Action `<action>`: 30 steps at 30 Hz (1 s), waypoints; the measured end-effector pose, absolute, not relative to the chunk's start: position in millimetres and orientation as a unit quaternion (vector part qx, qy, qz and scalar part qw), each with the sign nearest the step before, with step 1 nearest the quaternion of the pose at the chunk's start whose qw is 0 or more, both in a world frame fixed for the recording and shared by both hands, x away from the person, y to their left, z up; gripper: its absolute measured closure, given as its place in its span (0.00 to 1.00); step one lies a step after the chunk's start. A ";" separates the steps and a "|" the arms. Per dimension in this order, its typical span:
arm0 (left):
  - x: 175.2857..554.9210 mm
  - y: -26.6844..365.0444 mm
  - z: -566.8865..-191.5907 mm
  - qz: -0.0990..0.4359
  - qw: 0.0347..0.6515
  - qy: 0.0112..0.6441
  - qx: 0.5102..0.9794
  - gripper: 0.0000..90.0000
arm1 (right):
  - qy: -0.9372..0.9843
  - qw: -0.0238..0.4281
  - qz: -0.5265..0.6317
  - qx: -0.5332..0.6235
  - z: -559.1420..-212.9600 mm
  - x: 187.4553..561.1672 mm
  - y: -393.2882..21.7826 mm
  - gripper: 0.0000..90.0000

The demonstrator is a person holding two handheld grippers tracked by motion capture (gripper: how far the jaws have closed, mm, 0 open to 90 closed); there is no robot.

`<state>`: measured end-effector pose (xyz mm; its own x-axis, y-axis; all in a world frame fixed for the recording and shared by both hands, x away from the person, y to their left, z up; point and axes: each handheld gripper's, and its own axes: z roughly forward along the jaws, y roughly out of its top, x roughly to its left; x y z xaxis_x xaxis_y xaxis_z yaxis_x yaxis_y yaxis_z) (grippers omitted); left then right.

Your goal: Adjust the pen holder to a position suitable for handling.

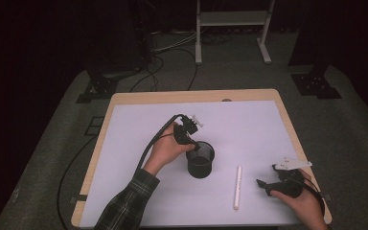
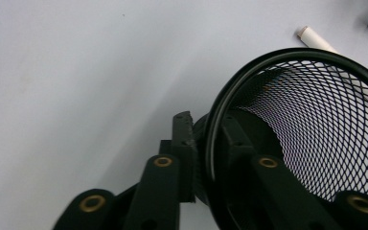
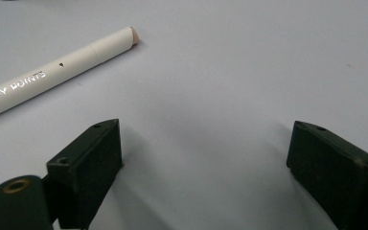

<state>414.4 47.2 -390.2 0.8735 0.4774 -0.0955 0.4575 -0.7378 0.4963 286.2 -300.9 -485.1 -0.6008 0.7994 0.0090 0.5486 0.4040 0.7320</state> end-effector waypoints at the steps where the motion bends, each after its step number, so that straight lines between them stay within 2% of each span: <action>1: 414.4 47.2 -390.2 0.019 0.261 0.251 0.932 0.83 | 0.819 0.175 0.359 0.411 -485.1 286.2 -300.9 0.12; 3: 414.5 49.2 -387.9 0.025 0.266 0.249 0.931 0.77 | 0.819 0.175 0.359 0.411 -485.1 286.2 -300.9 0.12; 5: 414.6 50.4 -387.3 0.027 0.270 0.249 0.930 0.67 | 0.819 0.175 0.359 0.411 -485.1 286.2 -300.9 0.12; 7: 414.1 53.9 -385.1 0.029 0.276 0.248 0.928 0.65 | 0.819 0.175 0.359 0.411 -485.1 286.1 -300.9 0.12; 9: 413.2 59.5 -381.9 0.034 0.296 0.246 0.923 0.54 | 0.819 0.175 0.359 0.411 -485.1 286.1 -300.9 0.12; 14: 411.4 72.0 -378.9 0.036 0.322 0.252 0.912 0.43 | 0.819 0.175 0.359 0.411 -485.1 286.2 -300.9 0.12; 20: 405.5 89.2 -370.9 0.047 0.342 0.260 0.902 0.37 | 0.819 0.175 0.359 0.411 -485.2 286.2 -300.9 0.12; 30: 394.4 116.4 -361.3 0.067 0.354 0.269 0.893 0.34 | 0.819 0.175 0.360 0.411 -485.2 286.2 -300.8 0.12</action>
<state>394.4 116.4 -361.3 0.8460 0.5286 -0.0699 0.4331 -0.6048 0.6683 286.2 -300.8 -485.2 -0.6003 0.7997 0.0093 0.5482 0.4030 0.7328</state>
